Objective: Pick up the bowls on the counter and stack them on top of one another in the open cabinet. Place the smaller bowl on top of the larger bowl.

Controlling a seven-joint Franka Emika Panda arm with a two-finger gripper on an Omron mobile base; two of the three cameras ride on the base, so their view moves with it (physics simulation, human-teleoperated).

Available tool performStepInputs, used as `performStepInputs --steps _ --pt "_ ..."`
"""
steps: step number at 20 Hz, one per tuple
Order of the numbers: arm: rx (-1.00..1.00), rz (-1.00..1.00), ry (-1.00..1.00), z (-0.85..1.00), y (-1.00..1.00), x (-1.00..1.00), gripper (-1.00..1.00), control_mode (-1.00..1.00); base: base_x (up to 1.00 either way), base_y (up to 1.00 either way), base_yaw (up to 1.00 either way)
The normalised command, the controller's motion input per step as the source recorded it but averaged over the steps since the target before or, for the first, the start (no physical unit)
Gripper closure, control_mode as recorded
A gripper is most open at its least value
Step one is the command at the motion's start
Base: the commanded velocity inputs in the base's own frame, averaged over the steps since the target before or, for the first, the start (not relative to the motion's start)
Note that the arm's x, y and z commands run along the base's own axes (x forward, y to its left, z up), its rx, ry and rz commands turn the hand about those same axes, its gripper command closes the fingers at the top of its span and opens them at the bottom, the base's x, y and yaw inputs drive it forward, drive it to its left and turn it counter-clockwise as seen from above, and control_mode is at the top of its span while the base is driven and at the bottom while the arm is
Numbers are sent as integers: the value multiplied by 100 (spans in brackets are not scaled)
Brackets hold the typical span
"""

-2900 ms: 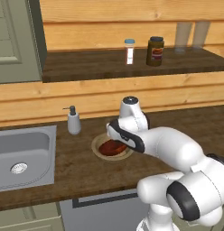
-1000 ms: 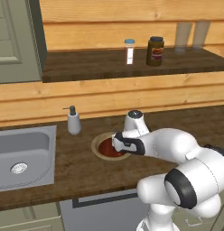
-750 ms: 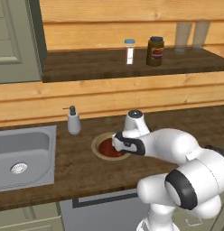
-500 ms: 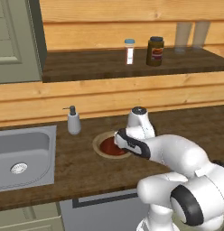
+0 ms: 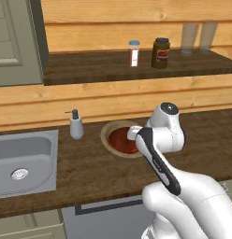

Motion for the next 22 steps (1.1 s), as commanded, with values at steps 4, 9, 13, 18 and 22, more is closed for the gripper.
performStepInputs --steps 4,9,13,18,22 --pt "0 0 -18 100 0 -33 100 -100 0 0 0" --pt "-2 0 -7 100 1 -5 100 -100 0 0 0" --pt "-3 1 -10 100 3 -12 100 -100 0 0 0" --pt "-5 6 -7 100 4 -54 100 -100 0 0 0" --pt "-5 5 -1 96 0 -62 100 -100 0 0 0"
